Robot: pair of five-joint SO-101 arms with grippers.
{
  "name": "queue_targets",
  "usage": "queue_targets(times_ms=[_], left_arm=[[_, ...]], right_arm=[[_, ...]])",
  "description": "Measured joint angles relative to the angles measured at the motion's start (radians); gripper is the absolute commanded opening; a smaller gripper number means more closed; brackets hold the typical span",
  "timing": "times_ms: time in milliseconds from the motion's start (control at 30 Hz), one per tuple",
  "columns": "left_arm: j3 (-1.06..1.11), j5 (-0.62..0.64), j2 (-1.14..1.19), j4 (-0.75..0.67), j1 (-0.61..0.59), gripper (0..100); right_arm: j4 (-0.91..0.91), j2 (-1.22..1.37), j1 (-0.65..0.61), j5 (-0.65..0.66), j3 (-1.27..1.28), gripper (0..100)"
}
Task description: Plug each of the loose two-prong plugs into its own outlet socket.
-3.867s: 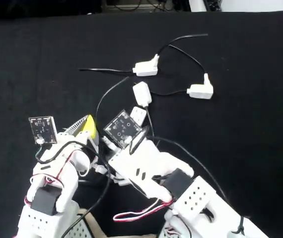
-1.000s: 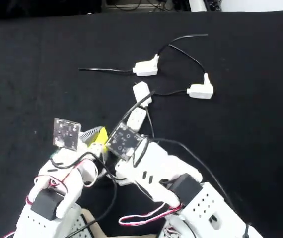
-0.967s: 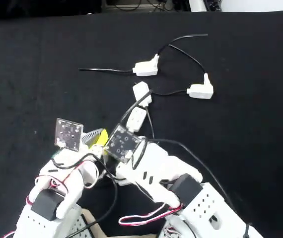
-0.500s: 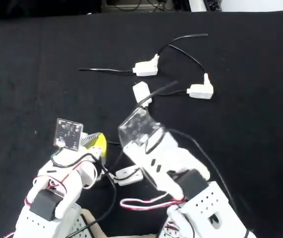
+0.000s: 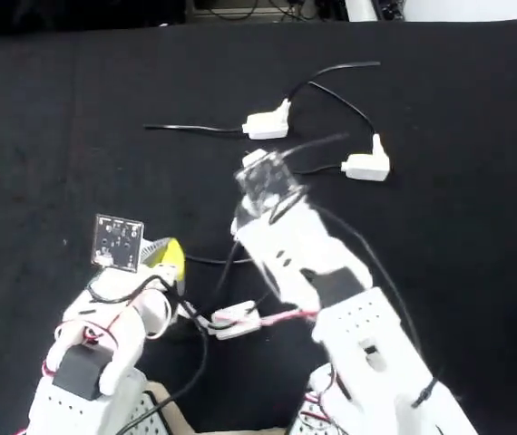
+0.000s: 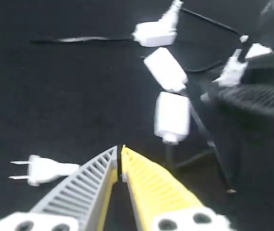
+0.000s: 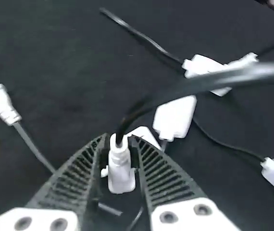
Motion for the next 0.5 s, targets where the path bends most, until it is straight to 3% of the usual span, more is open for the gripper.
queue_targets(times_ms=[167,367,500], left_arm=[[-0.023,-0.273,0.0,0.005,-0.172,3],[-0.186,-0.288,0.115,0.084,-0.235,3],[-0.313,-0.288,0.336,0.084,-0.16,3]], right_arm=[[-0.005,0.063,0.097,-0.074,-0.06,1.1],[-0.028,0.072,0.169,-0.126,-0.069,1.1],[-0.055,0.084,0.233,-0.135,-0.069,1.1]])
